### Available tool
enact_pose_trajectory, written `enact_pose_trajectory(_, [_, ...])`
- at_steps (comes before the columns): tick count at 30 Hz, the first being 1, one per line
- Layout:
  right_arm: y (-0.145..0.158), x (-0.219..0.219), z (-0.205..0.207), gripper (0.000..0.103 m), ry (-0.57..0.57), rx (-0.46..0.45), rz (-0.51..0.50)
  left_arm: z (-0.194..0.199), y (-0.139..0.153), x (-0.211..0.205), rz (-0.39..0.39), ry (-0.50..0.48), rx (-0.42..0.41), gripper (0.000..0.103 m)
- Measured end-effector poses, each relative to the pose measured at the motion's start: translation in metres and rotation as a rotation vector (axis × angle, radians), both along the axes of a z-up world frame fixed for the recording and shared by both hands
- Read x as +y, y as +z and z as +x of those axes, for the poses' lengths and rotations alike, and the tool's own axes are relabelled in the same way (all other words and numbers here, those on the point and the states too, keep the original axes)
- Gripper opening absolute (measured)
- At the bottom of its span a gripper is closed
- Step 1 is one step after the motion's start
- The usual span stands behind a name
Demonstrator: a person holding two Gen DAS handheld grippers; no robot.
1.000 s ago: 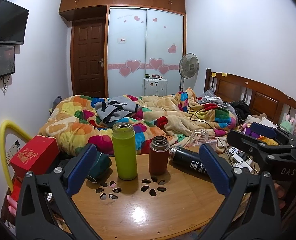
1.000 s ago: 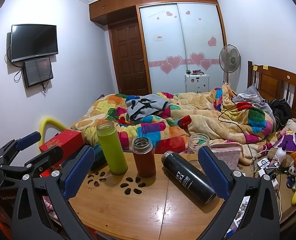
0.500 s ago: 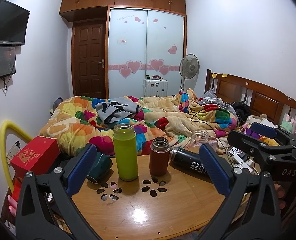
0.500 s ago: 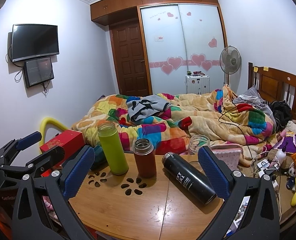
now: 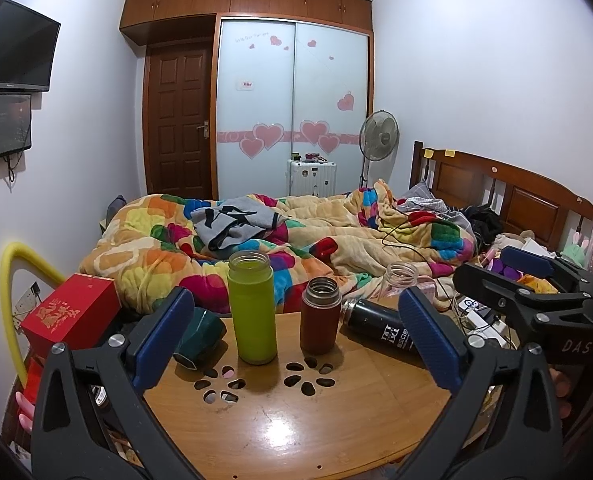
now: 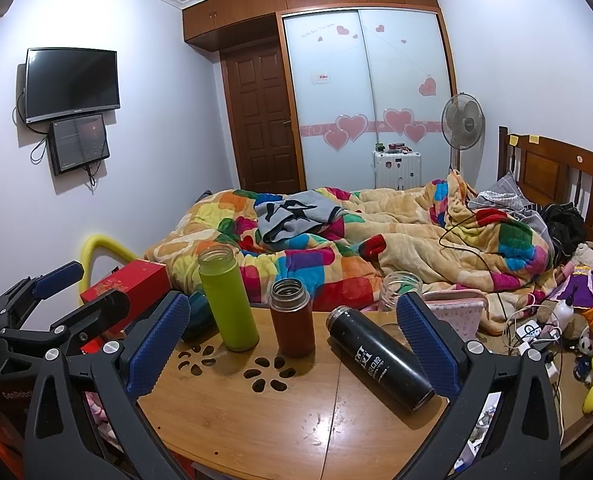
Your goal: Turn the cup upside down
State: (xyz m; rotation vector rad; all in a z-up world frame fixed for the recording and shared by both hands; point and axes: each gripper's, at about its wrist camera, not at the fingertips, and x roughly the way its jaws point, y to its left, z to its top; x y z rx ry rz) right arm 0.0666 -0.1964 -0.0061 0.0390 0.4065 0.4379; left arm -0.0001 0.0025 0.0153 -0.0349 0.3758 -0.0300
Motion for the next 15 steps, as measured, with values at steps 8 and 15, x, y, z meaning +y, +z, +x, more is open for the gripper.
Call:
enact_pose_trajectory(8, [0.0004,0.0005,-0.0001,0.103,0.0,0.001,0.001,0.0006,0.0011,0.0002,0.0,-0.001,-0.003,0.103])
enact_pose_trajectory(15, [-0.0003,0.0001,-0.0004,0.103,0.0,-0.001,0.001,0.0011,0.0017,-0.0003,-0.001,-0.002,-0.003,0.103])
